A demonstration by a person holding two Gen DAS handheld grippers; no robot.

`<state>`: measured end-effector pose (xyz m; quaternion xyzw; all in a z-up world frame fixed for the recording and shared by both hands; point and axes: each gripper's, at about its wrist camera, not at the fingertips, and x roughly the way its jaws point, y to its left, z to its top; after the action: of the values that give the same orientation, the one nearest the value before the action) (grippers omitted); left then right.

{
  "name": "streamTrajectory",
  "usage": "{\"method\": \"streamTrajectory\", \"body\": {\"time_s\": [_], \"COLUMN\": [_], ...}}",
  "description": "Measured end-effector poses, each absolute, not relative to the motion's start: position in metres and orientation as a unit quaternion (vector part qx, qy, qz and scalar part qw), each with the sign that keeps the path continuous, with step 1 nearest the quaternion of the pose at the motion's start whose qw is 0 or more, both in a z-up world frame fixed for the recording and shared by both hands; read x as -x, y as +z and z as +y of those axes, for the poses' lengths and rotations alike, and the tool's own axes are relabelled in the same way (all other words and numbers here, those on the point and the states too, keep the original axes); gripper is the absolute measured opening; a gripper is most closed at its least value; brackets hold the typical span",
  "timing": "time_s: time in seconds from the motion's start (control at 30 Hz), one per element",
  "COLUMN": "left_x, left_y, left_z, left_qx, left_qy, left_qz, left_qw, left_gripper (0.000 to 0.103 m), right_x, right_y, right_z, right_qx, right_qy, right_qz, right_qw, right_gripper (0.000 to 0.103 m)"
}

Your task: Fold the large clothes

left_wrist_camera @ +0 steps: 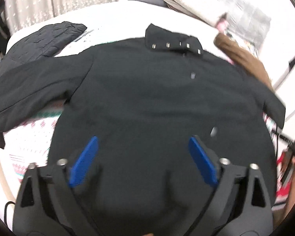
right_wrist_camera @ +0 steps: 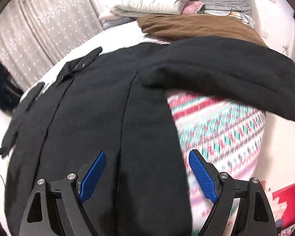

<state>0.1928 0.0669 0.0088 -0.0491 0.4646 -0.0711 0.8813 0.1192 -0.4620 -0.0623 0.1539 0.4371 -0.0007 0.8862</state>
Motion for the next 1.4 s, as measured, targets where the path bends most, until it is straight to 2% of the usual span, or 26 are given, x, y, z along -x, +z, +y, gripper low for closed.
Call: {"method": "streamTrajectory", "body": {"time_s": [0.1, 0.2, 0.33, 0.53, 0.83, 0.87, 0.9, 0.93, 1.0, 1.03, 1.1, 1.23, 1.4], "left_x": [-0.214, -0.227, -0.241, -0.235, -0.244, -0.244, -0.244, -0.245, -0.245, -0.245, -0.245, -0.247, -0.247], "left_y": [0.006, -0.021, -0.081, -0.088, -0.086, -0.087, -0.088, -0.088, -0.087, -0.086, -0.085, -0.080, -0.070], "left_z": [0.050, 0.031, 0.017, -0.007, -0.006, -0.005, -0.004, -0.003, -0.001, 0.000, 0.001, 0.008, 0.016], "left_qx": [0.098, 0.111, 0.091, -0.014, -0.019, -0.022, -0.023, -0.021, -0.018, -0.017, -0.013, 0.012, 0.040], "left_qy": [-0.074, -0.101, -0.111, -0.094, -0.099, -0.102, -0.105, -0.109, -0.116, -0.119, -0.122, -0.130, -0.139], "left_qz": [0.456, 0.461, 0.535, 0.500, 0.508, 0.510, 0.514, 0.517, 0.519, 0.519, 0.518, 0.514, 0.497], "left_qw": [0.881, 0.875, 0.833, 0.861, 0.856, 0.854, 0.851, 0.849, 0.847, 0.846, 0.847, 0.848, 0.855], "left_gripper": [0.101, 0.102, 0.102, 0.102, 0.102, 0.102, 0.102, 0.102, 0.102, 0.102, 0.102, 0.102, 0.102], "right_x": [-0.140, -0.153, -0.159, -0.178, -0.157, -0.155, -0.154, -0.154, -0.155, -0.155, -0.153, -0.161, -0.181], "right_y": [-0.069, -0.084, -0.098, -0.101, -0.117, -0.121, -0.122, -0.123, -0.124, -0.120, -0.105, -0.047, 0.020], "right_z": [-0.487, -0.514, -0.552, -0.587, -0.635, -0.641, -0.647, -0.652, -0.656, -0.656, -0.651, -0.623, -0.564], "right_qx": [-0.214, -0.276, -0.345, -0.407, -0.554, -0.572, -0.580, -0.586, -0.591, -0.590, -0.567, -0.452, -0.367], "right_qy": [-0.010, -0.033, -0.031, -0.082, -0.163, -0.174, -0.186, -0.210, -0.233, -0.238, -0.248, -0.257, -0.203], "right_qz": [0.435, 0.435, 0.390, 0.327, 0.192, 0.178, 0.173, 0.174, 0.178, 0.174, 0.166, 0.168, 0.144], "right_qw": [0.875, 0.857, 0.853, 0.849, 0.793, 0.782, 0.774, 0.763, 0.752, 0.752, 0.768, 0.838, 0.896], "right_gripper": [0.087, 0.087, 0.087, 0.087, 0.085, 0.075, 0.060, 0.052, 0.019, 0.014, 0.010, 0.009, 0.009]}}
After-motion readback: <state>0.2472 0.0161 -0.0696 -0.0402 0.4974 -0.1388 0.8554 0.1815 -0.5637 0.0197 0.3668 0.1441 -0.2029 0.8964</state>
